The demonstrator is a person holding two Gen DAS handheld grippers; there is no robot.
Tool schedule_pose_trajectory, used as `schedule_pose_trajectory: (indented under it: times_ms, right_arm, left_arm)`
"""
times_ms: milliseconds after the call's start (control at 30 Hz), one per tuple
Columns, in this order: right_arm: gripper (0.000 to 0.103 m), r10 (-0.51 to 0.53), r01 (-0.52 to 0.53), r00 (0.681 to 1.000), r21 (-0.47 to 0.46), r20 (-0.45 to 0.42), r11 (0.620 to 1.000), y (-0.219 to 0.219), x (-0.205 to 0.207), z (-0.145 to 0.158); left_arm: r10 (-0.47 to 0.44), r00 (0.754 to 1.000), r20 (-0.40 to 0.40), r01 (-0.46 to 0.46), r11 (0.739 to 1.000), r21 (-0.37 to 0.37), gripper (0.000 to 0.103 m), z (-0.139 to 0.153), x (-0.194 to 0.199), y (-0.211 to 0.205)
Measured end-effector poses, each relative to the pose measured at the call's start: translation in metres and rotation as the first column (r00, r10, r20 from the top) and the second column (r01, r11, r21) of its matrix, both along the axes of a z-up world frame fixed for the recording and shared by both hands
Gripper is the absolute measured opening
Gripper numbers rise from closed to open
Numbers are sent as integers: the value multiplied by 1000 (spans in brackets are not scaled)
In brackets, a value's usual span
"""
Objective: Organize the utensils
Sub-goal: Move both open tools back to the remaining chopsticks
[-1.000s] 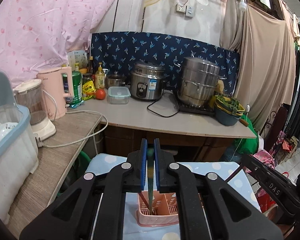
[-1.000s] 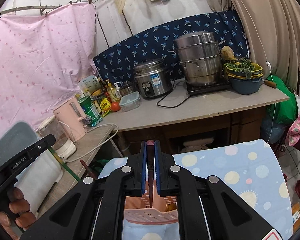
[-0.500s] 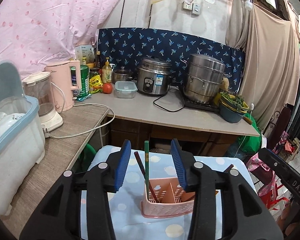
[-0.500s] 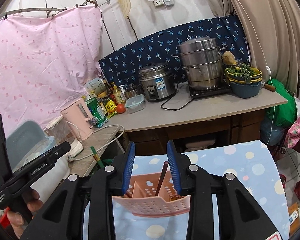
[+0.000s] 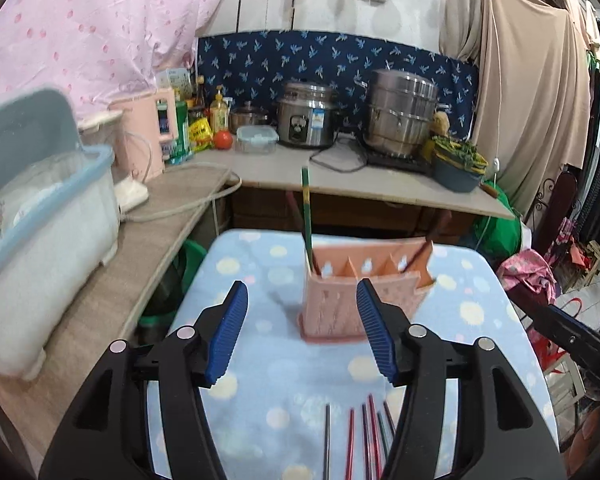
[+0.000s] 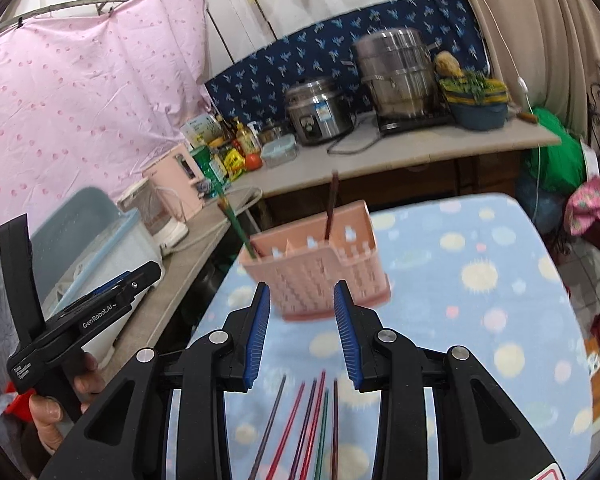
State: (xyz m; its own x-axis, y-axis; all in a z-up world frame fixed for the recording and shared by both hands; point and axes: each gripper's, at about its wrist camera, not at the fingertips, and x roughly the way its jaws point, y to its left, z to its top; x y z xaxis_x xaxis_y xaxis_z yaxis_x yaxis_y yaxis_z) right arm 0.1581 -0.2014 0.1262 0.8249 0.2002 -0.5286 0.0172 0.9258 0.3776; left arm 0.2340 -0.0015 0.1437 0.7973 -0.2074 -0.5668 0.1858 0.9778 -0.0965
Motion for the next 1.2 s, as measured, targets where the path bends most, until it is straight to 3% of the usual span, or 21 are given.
schedule_pose_trajectory:
  times_ms: [167, 433, 600, 767, 967, 1200]
  right_arm:
    - [33, -15, 18, 997, 29, -80, 999, -1, -34, -37]
    - [33, -4, -24, 974, -116, -227, 993, 29, -81, -107]
    - [33, 21, -60, 953, -119, -304, 991, 41, -100, -143]
    - [33, 29, -80, 946, -146, -323, 986, 54, -109, -156]
    - [32, 32, -85, 936, -137, -351, 987, 59, -114, -170]
    - [22, 39, -98, 929, -143, -367, 985, 64, -116, -178]
  left_arm:
    - [-3, 999, -52, 4, 1000, 24, 54, -33, -34, 8]
    - [-26, 989, -145, 33, 999, 44, 54, -88, -81, 19]
    - [-28, 974, -226, 43, 997, 58, 54, -123, -102, 20]
    - [-28, 959, -284, 49, 996, 68, 54, -149, -118, 23]
    - [-32, 955, -294, 62, 994, 91, 56, -160, -133, 21]
    - [-52, 947, -318, 83, 993, 85, 56, -169, -141, 16]
